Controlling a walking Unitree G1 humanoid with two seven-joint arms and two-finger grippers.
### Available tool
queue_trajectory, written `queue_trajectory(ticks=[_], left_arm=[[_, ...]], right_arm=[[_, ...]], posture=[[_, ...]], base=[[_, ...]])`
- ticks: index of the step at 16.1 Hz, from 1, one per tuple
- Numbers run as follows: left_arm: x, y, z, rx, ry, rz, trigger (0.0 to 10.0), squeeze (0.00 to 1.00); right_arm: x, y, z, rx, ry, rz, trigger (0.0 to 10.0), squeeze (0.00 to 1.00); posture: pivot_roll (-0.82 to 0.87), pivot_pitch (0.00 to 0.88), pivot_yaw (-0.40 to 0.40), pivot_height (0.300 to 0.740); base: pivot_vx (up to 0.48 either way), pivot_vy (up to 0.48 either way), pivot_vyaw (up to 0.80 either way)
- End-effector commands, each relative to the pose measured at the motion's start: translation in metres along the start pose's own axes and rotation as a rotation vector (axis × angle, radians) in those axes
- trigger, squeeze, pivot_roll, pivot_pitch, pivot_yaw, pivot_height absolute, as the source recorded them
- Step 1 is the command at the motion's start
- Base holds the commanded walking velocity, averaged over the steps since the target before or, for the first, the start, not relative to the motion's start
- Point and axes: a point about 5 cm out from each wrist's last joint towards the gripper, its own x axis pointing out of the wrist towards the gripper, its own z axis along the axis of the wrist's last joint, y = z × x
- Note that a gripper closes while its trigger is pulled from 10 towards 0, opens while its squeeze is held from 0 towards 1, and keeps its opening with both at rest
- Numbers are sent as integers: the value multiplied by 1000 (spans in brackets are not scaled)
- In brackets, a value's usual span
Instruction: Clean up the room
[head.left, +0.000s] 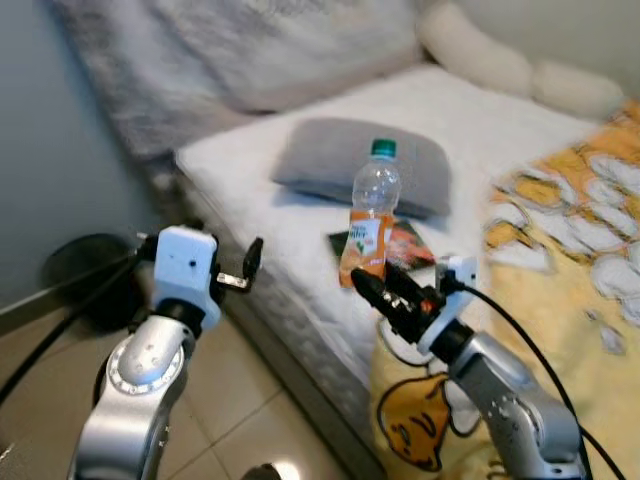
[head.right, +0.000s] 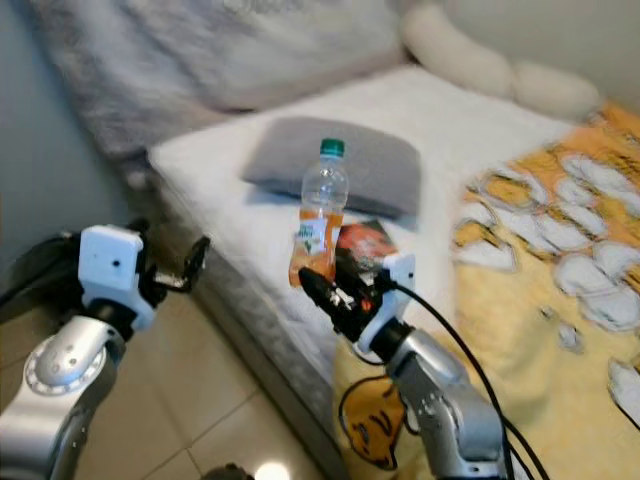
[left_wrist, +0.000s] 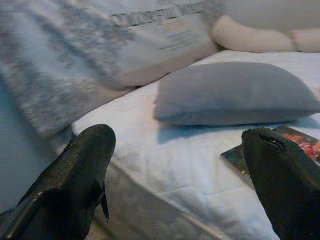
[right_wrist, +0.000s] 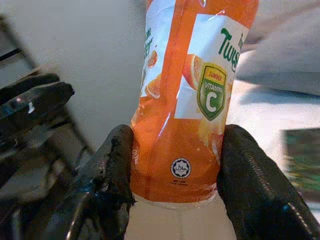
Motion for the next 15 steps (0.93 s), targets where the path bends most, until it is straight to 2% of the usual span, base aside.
queue_trajectory(ticks=[1, 4, 5, 7, 11, 13, 15], left_arm=[[-2, -3, 3, 1, -14, -9, 10000, 0], [-5, -2, 3, -1, -12, 1, 10000, 0], [-6, -1, 3, -2, -11, 10, 10000, 0], [-8, 0, 3, -4, -12, 21, 10000, 0], [-11, 1, 3, -4, -8, 29, 10000, 0], [-10, 2, 2, -5, -2, 31, 10000, 0], [-10, 3, 0, 0, 9, 33, 10000, 0]], right_arm=[[0, 2, 5, -4, -15, 15, 10000, 0], [4, 6, 6, -2, -10, 46, 10000, 0], [9, 6, 8, -17, -27, 36, 10000, 0], [14, 4, 8, 24, -31, 20, 10000, 0], [15, 3, 6, 19, -19, 25, 10000, 0], [15, 1, 3, -20, 7, 1, 10000, 0], [14, -5, 0, -58, 33, -51, 10000, 0]], posture=[[57, 0, -33, 740], [67, 0, -43, 740], [72, 0, -50, 740], [80, 0, -56, 740], [89, 0, -63, 740], [86, 0, -61, 740], [81, 0, -56, 740]], base=[[251, 0, 800], [282, 0, 800], [289, 0, 0], [296, 0, 0], [332, 0, 0], [351, 0, 0], [358, 0, 800]])
